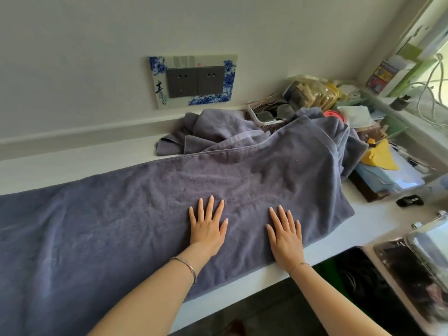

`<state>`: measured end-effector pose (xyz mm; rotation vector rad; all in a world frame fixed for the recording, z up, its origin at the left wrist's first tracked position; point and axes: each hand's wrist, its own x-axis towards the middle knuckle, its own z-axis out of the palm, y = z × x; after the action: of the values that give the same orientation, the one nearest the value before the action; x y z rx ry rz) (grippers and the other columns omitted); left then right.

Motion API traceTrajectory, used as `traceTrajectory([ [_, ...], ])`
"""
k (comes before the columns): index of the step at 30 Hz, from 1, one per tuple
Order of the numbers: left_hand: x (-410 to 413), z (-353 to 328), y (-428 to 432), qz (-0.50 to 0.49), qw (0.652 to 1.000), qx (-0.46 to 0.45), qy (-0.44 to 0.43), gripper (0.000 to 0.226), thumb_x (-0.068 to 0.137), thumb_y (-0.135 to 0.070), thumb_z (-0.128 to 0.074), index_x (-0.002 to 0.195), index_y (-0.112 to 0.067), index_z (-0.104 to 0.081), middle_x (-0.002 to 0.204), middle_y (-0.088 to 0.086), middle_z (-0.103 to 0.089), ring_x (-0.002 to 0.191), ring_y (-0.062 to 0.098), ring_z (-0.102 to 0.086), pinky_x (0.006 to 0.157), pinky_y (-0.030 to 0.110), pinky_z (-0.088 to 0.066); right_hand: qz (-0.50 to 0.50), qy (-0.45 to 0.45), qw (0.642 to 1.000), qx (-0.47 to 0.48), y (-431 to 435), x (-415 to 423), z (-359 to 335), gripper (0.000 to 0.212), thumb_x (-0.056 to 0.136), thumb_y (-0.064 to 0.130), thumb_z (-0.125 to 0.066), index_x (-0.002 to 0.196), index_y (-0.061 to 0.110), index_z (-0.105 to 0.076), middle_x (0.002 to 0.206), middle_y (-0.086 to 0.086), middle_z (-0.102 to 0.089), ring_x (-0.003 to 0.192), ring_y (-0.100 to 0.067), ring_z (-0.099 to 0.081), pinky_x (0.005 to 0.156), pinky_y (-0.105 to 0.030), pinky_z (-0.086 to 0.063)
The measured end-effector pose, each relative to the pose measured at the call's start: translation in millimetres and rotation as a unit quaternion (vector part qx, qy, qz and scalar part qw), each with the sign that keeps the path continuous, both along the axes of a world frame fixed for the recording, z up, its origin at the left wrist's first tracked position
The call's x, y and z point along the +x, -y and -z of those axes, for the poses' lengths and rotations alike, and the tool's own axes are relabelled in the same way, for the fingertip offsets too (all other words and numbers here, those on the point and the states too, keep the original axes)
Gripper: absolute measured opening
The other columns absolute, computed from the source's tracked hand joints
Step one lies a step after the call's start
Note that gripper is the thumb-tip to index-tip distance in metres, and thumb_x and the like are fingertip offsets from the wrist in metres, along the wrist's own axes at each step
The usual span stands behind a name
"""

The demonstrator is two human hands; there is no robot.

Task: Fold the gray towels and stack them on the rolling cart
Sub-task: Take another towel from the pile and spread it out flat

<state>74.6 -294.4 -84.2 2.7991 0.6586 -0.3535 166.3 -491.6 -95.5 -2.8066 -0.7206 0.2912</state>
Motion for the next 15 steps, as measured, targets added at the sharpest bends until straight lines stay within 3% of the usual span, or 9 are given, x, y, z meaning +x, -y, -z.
traceTrajectory([
  [4, 40.6, 0.1, 24.5, 0.004, 1.000, 0.005, -0.003, 0.057, 0.101, -0.046, -0.010, 0.148, -0.028, 0.016, 0.157, 0.002, 0.020, 0.144, 0.030, 0.018, 0.115, 0.054, 0.008, 0.014, 0.012, 0.999, 0.038, 22.9, 46.5, -14.2, 0.071, 0.086, 0.062, 0.005, 0.150, 0.034, -0.008, 0.159, 0.008, -0.001, 0.146, -0.015, 0.007, 0.119, -0.036, 0.009],
  [9, 88.4, -2.6, 50.0, 0.014, 1.000, 0.000, 0.000, 0.056, 0.101, -0.046, -0.011, 0.148, -0.029, 0.015, 0.158, 0.001, 0.019, 0.145, 0.029, 0.017, 0.116, 0.051, 0.008, 0.013, 0.084, 0.991, 0.101, 37.3, 115.8, -45.6, 0.062, 0.094, 0.054, -0.022, 0.148, 0.025, -0.027, 0.157, 0.001, -0.020, 0.146, -0.021, -0.012, 0.120, -0.041, -0.009],
  [12, 111.8, -3.5, 61.4, 0.019, 1.000, -0.007, 0.001, 0.056, 0.101, -0.046, -0.010, 0.148, -0.030, 0.015, 0.158, 0.001, 0.019, 0.145, 0.029, 0.017, 0.116, 0.050, 0.008, 0.031, 0.133, 0.980, 0.148, 43.2, 152.0, -62.2, 0.057, 0.096, 0.038, -0.047, 0.147, 0.019, -0.030, 0.156, -0.004, -0.024, 0.144, -0.024, -0.019, 0.119, -0.043, -0.016],
  [15, 127.7, -3.6, 69.3, 0.020, 1.000, -0.010, -0.003, 0.055, 0.101, -0.046, -0.010, 0.148, -0.030, 0.015, 0.158, 0.001, 0.019, 0.144, 0.029, 0.018, 0.117, 0.051, 0.007, 0.044, 0.146, 0.971, 0.185, 47.0, 180.8, -72.3, 0.063, 0.093, 0.030, -0.056, 0.147, 0.011, -0.029, 0.154, -0.010, -0.027, 0.143, -0.027, -0.022, 0.117, -0.043, -0.020],
])
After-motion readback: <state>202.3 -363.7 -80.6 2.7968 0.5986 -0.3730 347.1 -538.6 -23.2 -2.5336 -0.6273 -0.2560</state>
